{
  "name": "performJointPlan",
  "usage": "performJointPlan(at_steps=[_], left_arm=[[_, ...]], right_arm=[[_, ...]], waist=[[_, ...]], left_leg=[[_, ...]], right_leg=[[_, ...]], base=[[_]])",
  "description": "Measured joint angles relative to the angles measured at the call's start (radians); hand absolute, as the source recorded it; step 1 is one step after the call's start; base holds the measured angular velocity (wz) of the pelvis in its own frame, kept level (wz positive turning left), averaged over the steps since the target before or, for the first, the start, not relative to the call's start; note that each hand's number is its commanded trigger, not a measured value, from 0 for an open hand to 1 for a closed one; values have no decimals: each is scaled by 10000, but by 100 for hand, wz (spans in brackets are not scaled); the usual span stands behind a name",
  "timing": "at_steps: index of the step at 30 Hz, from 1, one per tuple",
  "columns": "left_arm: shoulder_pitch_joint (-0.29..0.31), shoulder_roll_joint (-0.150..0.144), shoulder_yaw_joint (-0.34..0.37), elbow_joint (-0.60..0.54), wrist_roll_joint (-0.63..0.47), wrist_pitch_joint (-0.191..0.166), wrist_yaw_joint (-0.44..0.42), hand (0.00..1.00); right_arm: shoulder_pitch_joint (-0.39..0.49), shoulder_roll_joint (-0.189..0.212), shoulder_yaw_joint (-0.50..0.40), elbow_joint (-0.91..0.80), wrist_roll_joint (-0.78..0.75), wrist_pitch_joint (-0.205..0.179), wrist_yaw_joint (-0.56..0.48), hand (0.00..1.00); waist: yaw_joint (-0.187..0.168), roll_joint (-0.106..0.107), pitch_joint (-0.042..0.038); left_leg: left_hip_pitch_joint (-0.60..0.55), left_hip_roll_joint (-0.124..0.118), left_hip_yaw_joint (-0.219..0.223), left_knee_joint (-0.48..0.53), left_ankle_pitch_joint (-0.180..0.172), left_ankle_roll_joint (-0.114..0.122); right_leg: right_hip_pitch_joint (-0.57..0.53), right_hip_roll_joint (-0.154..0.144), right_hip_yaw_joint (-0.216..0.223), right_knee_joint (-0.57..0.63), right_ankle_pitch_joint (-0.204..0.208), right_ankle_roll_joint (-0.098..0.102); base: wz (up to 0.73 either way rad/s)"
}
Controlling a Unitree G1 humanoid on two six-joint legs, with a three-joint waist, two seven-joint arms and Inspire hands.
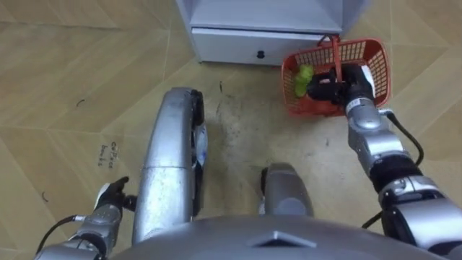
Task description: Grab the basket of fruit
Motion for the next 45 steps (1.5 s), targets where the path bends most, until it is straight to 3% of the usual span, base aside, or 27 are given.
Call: performJointPlan(at_steps=[1,2,3,4,5,6,7,8,9,10,12,15,17,19,22,26,30,31,38,45], left_arm=[[145,5,8,-46,0,7,-1,0],[331,0,-67,-53,12,61,-70,0],[179,-157,-102,-366,-9,130,-162,0],[264,-210,-84,-559,-19,160,-149,0],[372,-267,214,-617,-17,238,-72,0],[294,-278,503,-654,-1,342,82,0],[300,-278,562,-641,10,359,183,0],[312,-299,586,-521,210,432,297,0],[407,-286,734,-438,436,429,370,0],[480,-232,874,-295,435,444,453,0],[483,-8,978,-181,309,435,589,0],[476,157,927,-288,312,319,671,0],[600,24,915,-566,314,344,723,0],[791,-20,915,-984,311,385,773,0],[898,-54,915,-1046,313,460,810,0],[1493,-76,914,-1193,323,636,827,0],[1834,-87,929,-1243,433,671,763,0],[1833,-98,929,-1240,432,668,757,0],[1738,-114,917,-906,431,654,486,0],[1838,-115,916,-807,676,823,284,0]], right_arm=[[7,17,127,-4,-49,10,-5,100],[421,-72,114,-402,-65,167,-66,100],[1115,-530,-268,-1176,0,205,-210,100],[1260,-680,-381,-1330,71,206,-270,100],[1328,-618,-509,-1482,20,359,-380,100],[1376,-418,-505,-1839,-300,437,-399,100],[1453,-307,-496,-2090,-493,453,-395,100],[1778,-156,-434,-2198,-1064,788,-230,100],[2622,-81,-446,-2676,-1464,776,-284,100],[3311,-81,-446,-3397,-1592,668,-353,100],[3802,-125,-496,-4407,-1615,496,-522,100],[4065,-177,-894,-6033,-1840,74,-782,100],[4080,-287,-1003,-6624,-1876,-73,-759,100],[4125,-284,-929,-7285,-1872,-115,-633,100],[4372,-283,-935,-7460,-1806,-121,-471,100],[4927,-480,-972,-7994,-1111,-112,124,100],[5006,-488,-1327,-8181,-908,-112,485,100],[5016,-493,-1392,-8188,-912,-112,580,100],[5129,-492,-1671,-8898,-1039,-147,881,100],[5119,-491,-1623,-9439,-905,-154,1306,100]], waist=[[150,88,42],[194,11,95],[76,-67,-76],[216,164,-228],[397,241,-286],[466,248,-273],[479,233,-266],[560,223,-261],[685,241,-248],[579,332,-220],[381,347,-190],[128,387,-170],[156,451,-203],[166,474,-224],[150,491,-240],[1,473,-285],[-88,466,-322],[-87,427,-300],[-132,504,-315],[-2,499,-297]], left_leg=[[31,153,12,161,620,128],[-179,-282,726,-512,434,261],[-286,-830,2333,-3128,425,646],[-169,-755,2572,-3938,513,1579],[241,-326,2854,-4514,399,1953],[740,-144,2818,-5680,492,1905],[1082,-79,2785,-6348,706,1828],[2081,-35,2727,-7803,1105,1598],[3169,-37,2650,-9221,1499,1391],[4172,-42,2453,-10609,1979,1187],[5183,-36,2073,-12089,2605,930],[5967,52,1988,-12894,2994,793],[6177,107,1973,-12943,3083,707],[6270,137,1919,-13452,3570,573],[6467,135,1813,-14130,4145,451],[7145,144,1747,-15132,4953,240],[7717,364,1717,-15827,5529,0],[7855,424,1724,-16027,5706,-61],[8143,600,1485,-16412,6113,-363],[8167,651,1401,-16407,6145,-393]], right_leg=[[297,141,37,-495,1,0],[1039,38,43,-1475,-3,15],[1553,9,73,-2418,1,60],[1680,152,121,-2904,41,124],[1719,186,-29,-4064,269,355],[1619,197,-48,-5454,446,316],[1624,192,-26,-6101,446,320],[1703,30,-132,-7372,477,387],[1958,-29,-189,-8604,588,326],[2259,-5,-325,-10061,876,241],[2418,124,-774,-11955,1422,159],[2512,316,-1394,-13891,1936,197],[2778,315,-2045,-14462,1921,107],[2966,432,-2366,-15171,2000,-38],[2979,556,-2516,-15400,2236,-220],[3263,725,-2615,-15605,2514,-525],[3498,945,-2601,-15660,2721,-861],[3498,1010,-2579,-15607,2757,-929],[3590,1377,-2673,-15514,2835,-1170],[3742,1384,-2765,-15710,2846,-1226]], base=[[-47],[41],[66],[56],[-27],[-53],[-86],[-106],[-119],[-92],[-65],[-22],[-4],[2],[15],[3],[-9],[-5],[1],[3]])
